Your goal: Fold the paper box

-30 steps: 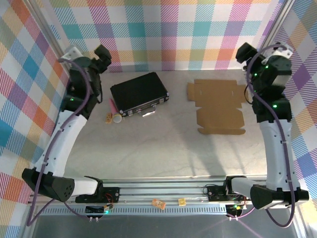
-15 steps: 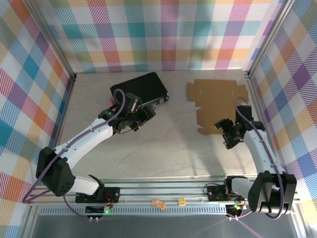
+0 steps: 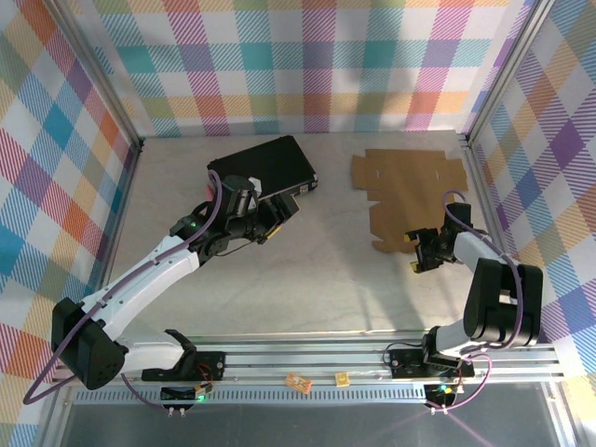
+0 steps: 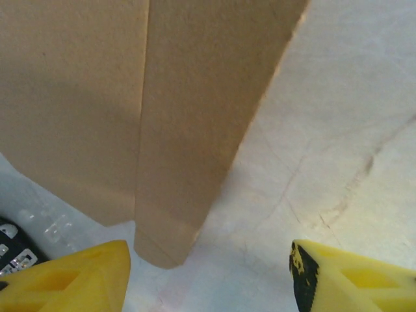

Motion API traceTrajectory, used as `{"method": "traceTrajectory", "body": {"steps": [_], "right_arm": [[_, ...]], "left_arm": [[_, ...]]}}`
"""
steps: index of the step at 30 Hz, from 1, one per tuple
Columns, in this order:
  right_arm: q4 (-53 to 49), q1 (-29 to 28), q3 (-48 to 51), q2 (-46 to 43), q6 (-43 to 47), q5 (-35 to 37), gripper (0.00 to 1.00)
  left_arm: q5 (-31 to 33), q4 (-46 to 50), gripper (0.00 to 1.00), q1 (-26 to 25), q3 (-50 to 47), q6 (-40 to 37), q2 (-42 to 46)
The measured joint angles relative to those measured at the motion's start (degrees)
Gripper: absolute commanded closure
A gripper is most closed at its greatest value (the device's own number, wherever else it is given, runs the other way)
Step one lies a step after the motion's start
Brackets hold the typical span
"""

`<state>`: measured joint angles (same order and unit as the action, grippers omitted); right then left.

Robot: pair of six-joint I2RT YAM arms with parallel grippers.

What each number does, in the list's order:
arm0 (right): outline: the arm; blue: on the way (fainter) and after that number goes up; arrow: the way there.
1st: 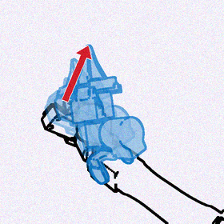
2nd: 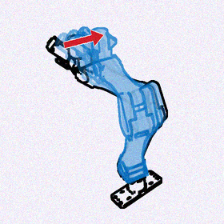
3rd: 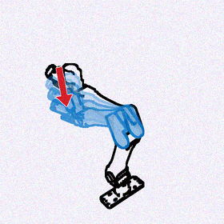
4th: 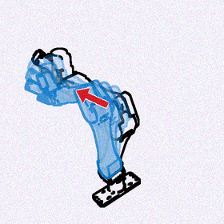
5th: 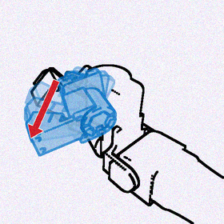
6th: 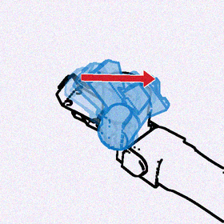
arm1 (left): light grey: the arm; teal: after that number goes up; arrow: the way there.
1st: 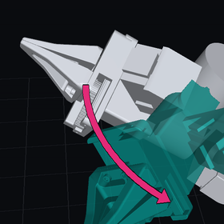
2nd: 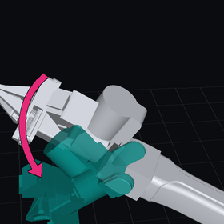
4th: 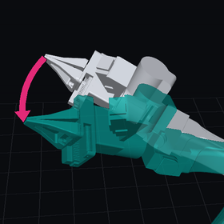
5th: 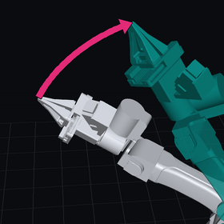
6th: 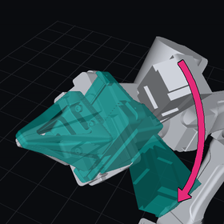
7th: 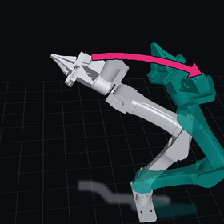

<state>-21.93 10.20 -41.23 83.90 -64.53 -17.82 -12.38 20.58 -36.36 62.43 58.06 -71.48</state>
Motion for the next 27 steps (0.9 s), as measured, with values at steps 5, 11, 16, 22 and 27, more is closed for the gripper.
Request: {"method": "traceTrajectory", "body": {"steps": [5,11,16,22,27], "right_arm": [[3.0,0.1,-0.1,3.4,-1.3,-0.6,0.45],[2.8,0.6,-0.2,4.0,-3.0,-1.3,0.53],[1.5,1.0,-0.4,5.0,-4.1,-1.6,0.71],[-0.3,1.4,-0.9,5.7,-4.4,-1.8,0.89],[3.6,1.4,-1.3,5.9,-5.0,-0.8,1.00]], "left_arm": [[-0.5,0.0,0.24,0.0,0.0,-0.4,0.0],[-0.7,0.0,0.24,0.0,0.0,-0.4,0.0],[-0.7,0.0,0.25,0.0,0.0,-0.5,0.0],[-0.6,0.0,0.26,0.0,0.0,-0.5,0.0],[-0.6,0.0,0.26,0.0,0.0,-0.5,0.2]]}}
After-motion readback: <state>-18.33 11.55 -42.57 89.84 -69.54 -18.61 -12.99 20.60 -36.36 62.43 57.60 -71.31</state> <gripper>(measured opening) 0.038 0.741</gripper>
